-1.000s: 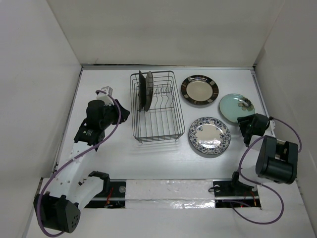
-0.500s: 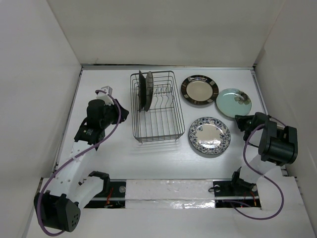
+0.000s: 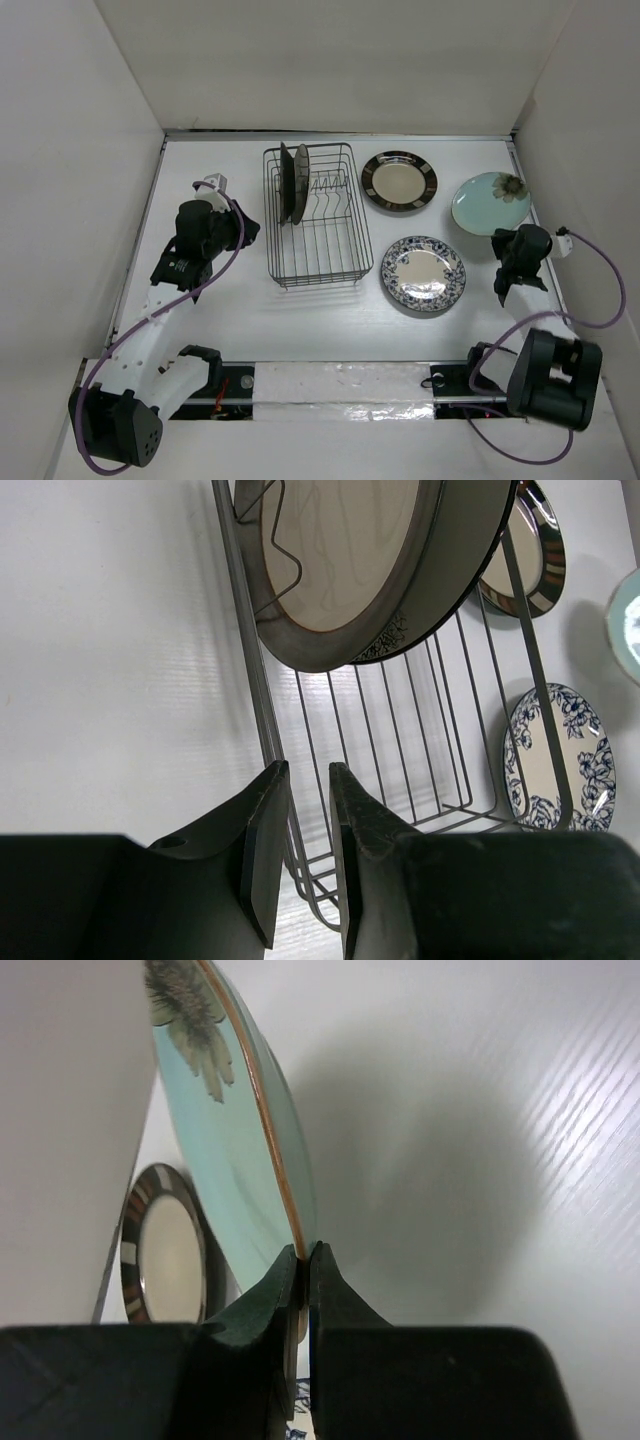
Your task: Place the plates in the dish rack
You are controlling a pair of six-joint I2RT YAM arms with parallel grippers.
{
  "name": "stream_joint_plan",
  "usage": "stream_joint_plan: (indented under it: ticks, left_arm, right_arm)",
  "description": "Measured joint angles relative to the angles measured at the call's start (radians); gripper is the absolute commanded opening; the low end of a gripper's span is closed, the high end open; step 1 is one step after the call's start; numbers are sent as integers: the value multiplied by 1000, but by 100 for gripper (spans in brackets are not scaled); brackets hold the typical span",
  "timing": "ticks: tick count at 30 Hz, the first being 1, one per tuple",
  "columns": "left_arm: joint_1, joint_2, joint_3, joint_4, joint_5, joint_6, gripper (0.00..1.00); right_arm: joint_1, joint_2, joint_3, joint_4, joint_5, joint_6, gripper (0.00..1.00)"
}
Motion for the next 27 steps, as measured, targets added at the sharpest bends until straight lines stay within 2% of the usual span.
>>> stream_joint_plan:
  ticks: [4,7,13,16,22,27]
  left_arm:
    - [0,0,0,0,0,0,19]
    - [0,0,0,0,0,0,20]
    - [0,-2,0,0,-1,0,19]
    - [0,-6,0,0,-3,0,19]
    - [0,-20,0,0,-3,0,19]
    - [0,-28,0,-1,-6,0,19]
  right_arm:
    - [111,-193,77,-137,163,-125,0]
    - [234,-204,216,-215,235,-237,0]
    - [617,-26,572,-293,405,-460,0]
    - [759,93,735,-335,438,-538,0]
    - [889,397,1078,-493,501,-633,0]
    - [952,565,1225,-629,544,-655,0]
